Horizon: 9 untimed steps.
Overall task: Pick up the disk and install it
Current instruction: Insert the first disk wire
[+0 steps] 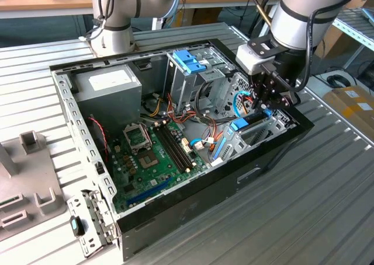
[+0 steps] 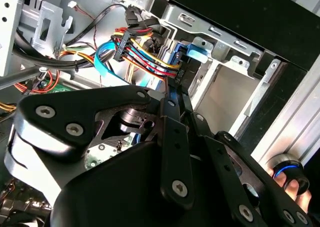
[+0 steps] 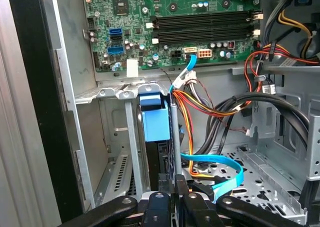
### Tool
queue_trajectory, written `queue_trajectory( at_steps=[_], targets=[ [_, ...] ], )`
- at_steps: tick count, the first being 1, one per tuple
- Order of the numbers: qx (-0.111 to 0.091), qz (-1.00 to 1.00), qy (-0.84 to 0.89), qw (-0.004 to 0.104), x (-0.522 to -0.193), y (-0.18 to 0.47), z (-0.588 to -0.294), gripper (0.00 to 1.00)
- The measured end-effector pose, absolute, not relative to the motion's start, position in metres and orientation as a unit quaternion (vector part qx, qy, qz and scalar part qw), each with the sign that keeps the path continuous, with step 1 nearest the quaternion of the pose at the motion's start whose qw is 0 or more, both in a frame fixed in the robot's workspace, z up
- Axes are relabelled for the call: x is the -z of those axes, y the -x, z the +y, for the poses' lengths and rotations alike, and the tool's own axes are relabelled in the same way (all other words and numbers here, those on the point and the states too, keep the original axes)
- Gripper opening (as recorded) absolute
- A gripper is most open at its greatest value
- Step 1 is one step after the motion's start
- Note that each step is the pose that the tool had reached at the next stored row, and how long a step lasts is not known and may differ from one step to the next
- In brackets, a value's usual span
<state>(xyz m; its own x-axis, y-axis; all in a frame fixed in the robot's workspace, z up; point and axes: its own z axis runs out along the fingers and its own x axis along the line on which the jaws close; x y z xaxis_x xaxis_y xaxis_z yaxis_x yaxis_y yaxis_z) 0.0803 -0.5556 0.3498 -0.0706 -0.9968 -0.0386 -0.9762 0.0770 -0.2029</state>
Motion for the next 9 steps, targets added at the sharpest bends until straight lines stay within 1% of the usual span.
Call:
queue_trajectory(
  at_steps=[9],
  targets=[
    [0.063,0.719,0.687,0.082,-0.3471,-0.0803,-0.5559,0.16]
  ],
)
